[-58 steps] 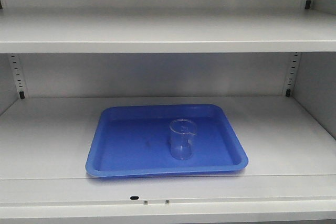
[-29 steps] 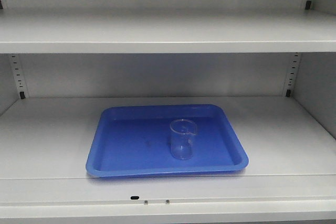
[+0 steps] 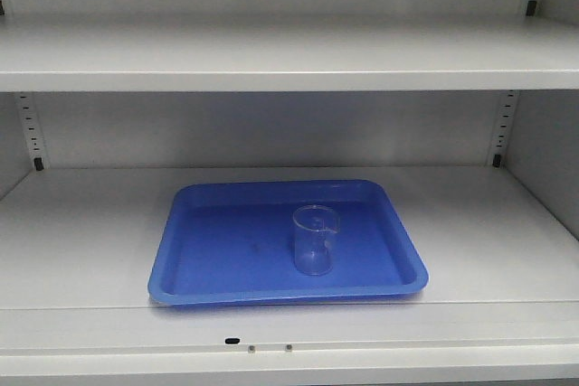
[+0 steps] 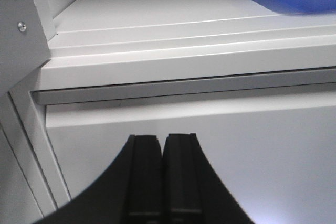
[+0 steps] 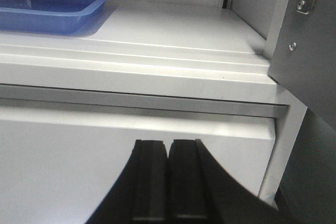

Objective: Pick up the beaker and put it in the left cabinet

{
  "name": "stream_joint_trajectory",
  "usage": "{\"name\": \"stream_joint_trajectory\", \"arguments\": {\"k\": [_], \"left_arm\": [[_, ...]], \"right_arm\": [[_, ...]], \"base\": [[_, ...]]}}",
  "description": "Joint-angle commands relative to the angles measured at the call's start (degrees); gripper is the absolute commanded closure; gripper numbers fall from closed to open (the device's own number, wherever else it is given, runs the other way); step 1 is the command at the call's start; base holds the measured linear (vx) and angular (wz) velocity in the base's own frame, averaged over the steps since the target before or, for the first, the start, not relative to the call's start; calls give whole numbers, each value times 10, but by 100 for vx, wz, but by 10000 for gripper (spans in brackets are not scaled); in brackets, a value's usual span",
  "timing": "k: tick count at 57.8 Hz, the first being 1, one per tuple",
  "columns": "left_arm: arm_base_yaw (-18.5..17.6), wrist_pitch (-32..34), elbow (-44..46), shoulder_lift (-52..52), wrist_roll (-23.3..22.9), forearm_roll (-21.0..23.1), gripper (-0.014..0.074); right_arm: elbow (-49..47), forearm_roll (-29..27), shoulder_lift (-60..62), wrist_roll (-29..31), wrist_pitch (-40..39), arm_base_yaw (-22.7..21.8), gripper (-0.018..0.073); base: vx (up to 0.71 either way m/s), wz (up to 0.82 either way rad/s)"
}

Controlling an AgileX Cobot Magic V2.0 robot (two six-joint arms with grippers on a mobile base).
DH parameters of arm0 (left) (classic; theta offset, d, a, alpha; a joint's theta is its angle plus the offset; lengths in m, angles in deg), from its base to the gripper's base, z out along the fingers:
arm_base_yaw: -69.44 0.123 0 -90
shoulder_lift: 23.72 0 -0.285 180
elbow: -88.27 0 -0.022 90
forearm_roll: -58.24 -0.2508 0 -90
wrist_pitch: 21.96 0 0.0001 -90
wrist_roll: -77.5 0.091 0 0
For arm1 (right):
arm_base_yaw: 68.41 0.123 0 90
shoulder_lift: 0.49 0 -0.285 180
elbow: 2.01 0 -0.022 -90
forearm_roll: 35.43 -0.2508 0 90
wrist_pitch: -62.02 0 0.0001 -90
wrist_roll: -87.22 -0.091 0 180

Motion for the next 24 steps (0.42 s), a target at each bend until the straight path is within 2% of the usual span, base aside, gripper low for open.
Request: {"name": "stream_joint_trajectory", "arguments": {"k": [1, 24], "left_arm": [[0, 42, 5, -10, -2, 3, 593], [0, 42, 5, -10, -2, 3, 593]], "right_arm": [[2, 6, 2, 2, -46, 0, 568], [2, 6, 2, 2, -46, 0, 568]], "base": [[0, 0], [0, 0]]}}
